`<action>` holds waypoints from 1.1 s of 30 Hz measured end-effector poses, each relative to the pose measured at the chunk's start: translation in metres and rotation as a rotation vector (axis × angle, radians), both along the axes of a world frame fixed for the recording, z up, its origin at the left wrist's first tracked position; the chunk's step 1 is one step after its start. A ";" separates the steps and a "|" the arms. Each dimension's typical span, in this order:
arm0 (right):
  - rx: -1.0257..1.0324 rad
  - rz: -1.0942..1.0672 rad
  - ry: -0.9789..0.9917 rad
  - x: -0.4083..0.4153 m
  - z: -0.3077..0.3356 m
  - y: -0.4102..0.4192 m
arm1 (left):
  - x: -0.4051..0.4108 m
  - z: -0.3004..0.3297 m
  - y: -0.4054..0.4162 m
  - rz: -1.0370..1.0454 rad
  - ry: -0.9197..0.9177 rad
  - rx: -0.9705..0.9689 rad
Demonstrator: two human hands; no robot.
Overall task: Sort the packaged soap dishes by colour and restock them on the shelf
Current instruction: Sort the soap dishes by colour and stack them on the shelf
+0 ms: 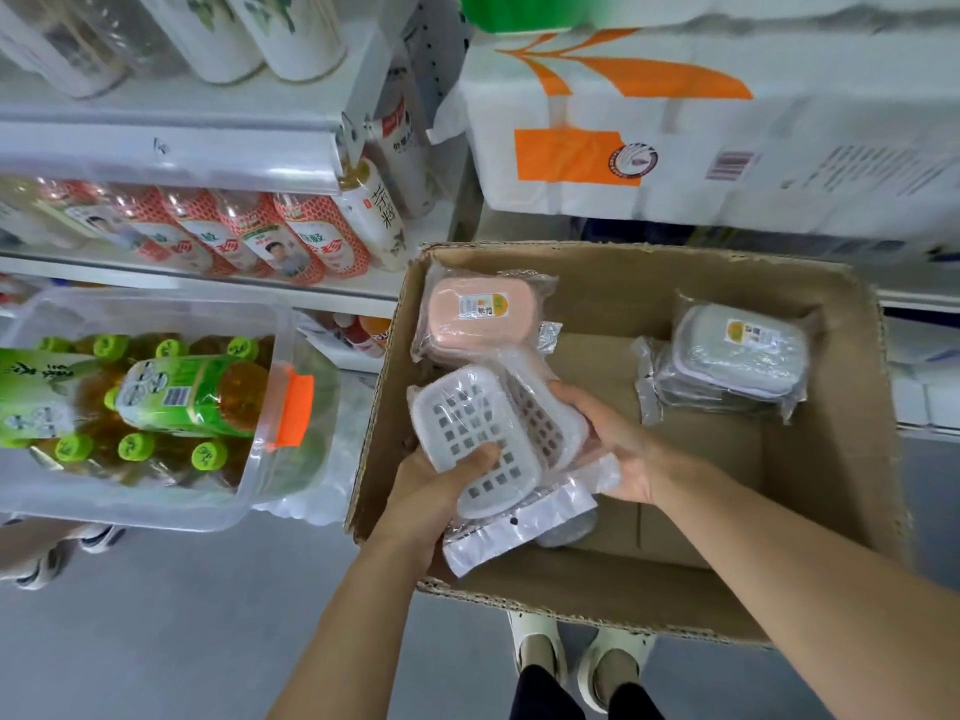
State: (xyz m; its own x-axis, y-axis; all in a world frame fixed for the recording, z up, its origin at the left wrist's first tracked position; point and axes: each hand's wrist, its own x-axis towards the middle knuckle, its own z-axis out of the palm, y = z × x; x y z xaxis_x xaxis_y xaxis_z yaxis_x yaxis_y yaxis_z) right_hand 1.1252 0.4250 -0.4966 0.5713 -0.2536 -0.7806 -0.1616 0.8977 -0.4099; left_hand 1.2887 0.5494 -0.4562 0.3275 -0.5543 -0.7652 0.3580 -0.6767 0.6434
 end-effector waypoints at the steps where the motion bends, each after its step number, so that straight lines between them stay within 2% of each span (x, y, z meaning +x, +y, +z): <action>1: -0.126 -0.020 0.043 0.000 0.002 -0.002 | 0.002 0.000 0.001 0.028 -0.065 0.015; 4: -0.701 0.147 0.356 0.005 0.003 0.000 | 0.009 -0.003 0.012 0.110 -0.215 0.031; 7: -1.117 0.507 0.591 0.011 -0.010 0.009 | 0.013 -0.007 0.028 0.121 -0.291 0.037; 10: -1.424 0.659 0.592 0.026 -0.025 0.018 | 0.013 -0.013 0.041 0.137 -0.290 0.048; 12: -1.519 0.727 0.542 0.039 -0.035 0.022 | 0.014 -0.015 0.044 0.170 -0.284 0.052; 16: -1.388 0.901 0.465 0.047 -0.041 0.016 | 0.012 -0.014 0.038 0.207 -0.261 0.011; 17: -1.394 0.856 0.460 0.046 -0.037 0.015 | 0.010 -0.012 0.036 0.209 -0.259 0.000; 19: -1.378 0.551 0.429 0.041 -0.019 0.017 | 0.006 -0.007 0.031 0.203 -0.264 0.004; 21: -1.230 0.276 0.279 0.037 0.004 0.023 | 0.003 -0.006 0.025 0.192 -0.286 0.039; 22: -1.145 0.257 0.157 0.035 0.016 0.027 | 0.001 -0.004 0.021 0.176 -0.291 0.043; 24: -1.069 0.418 0.029 0.030 0.033 0.034 | -0.004 0.002 0.012 0.128 -0.251 0.002; 26: -1.099 0.583 0.086 0.025 0.040 0.036 | -0.009 0.009 0.003 0.122 -0.161 -0.066; 27: -1.119 0.585 0.132 0.022 0.040 0.035 | -0.011 0.013 -0.001 0.144 -0.113 -0.102; 29: -1.053 0.442 0.146 0.015 0.040 0.031 | -0.015 0.018 -0.007 0.170 -0.027 -0.143; 33: -0.643 0.104 0.156 -0.013 0.038 0.010 | -0.023 0.018 -0.018 0.112 -0.076 -0.083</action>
